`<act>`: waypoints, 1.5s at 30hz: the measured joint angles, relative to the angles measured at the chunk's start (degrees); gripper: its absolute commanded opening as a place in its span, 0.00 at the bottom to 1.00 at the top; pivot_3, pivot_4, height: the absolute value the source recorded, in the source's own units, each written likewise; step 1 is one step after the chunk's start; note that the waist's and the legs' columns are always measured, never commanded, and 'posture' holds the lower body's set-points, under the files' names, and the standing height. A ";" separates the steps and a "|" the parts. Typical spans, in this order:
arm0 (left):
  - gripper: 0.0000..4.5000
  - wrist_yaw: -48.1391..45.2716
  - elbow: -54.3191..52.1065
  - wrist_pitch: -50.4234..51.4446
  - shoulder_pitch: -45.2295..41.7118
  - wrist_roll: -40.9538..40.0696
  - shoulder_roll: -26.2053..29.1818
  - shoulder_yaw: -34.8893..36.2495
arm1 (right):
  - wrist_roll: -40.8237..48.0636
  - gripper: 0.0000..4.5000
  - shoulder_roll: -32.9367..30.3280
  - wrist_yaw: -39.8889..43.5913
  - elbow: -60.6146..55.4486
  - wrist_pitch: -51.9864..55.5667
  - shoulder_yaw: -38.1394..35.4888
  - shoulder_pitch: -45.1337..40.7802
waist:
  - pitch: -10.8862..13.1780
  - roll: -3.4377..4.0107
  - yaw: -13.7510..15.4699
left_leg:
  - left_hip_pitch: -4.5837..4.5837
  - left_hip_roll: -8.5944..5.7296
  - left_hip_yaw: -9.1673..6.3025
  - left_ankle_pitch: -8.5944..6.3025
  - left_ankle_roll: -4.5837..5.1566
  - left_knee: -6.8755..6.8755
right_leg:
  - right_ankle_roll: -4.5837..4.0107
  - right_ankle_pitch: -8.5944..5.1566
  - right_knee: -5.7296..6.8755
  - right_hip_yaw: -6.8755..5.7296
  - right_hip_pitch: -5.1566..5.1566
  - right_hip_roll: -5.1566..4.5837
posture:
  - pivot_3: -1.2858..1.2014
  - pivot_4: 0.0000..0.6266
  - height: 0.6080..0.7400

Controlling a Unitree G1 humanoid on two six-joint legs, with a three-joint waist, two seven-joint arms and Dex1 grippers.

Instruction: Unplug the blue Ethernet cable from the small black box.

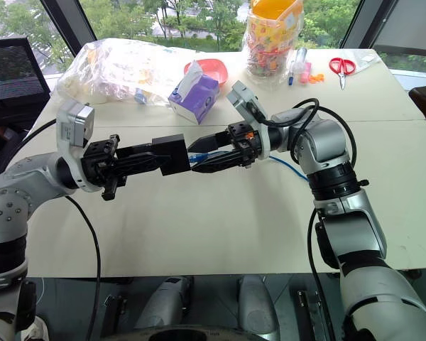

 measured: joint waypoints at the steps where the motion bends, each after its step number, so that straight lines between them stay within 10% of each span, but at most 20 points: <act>1: 0.10 0.00 0.00 -0.03 0.00 0.00 -0.10 0.00 | 0.00 0.57 0.00 -0.01 -0.02 0.00 0.00 0.00 | 0.00 0.00 0.00 | 0.00 0.00 0.00 0.00 0.00 0.00 | 0.00 0.00 0.00 0.00 0.00 0.00 | 0.52 0.24 1.00; 6: 0.10 0.02 0.00 -0.09 0.00 0.00 -0.30 0.00 | 0.00 0.57 0.00 -0.08 -0.06 0.00 0.00 0.03 | 0.00 0.00 0.00 | 0.00 0.00 0.00 0.00 0.00 0.00 | 0.00 0.00 0.00 0.00 0.00 0.00 | 0.52 0.24 1.00; 13: 0.10 0.13 -0.06 -0.19 0.00 0.03 -0.29 0.12 | -0.48 0.00 -0.32 -0.02 -0.03 -0.17 0.03 0.29 | 0.00 0.00 0.02 | 0.00 0.00 0.00 0.00 0.00 0.00 | 0.00 0.00 0.00 0.00 0.01 0.00 | 0.52 0.24 1.00; 39: 0.10 -1.52 -2.09 -1.08 5.88 0.50 3.50 1.31 | -6.33 0.00 -4.44 -0.27 10.52 -6.93 -0.20 0.51 | 0.02 -0.02 0.03 | -0.02 0.01 0.06 0.00 0.00 0.00 | -0.01 0.00 -0.02 0.03 -0.02 0.00 | 0.52 0.24 1.00; 45: 0.10 0.36 4.85 -6.51 4.18 7.06 -1.63 -0.98 | -17.98 0.00 -1.14 -14.51 23.88 -25.01 -0.04 1.70 | 0.01 -0.02 0.05 | 0.04 0.01 0.12 0.01 -0.01 0.02 | -0.05 0.02 -0.01 0.05 0.01 0.00 | 0.52 0.24 1.00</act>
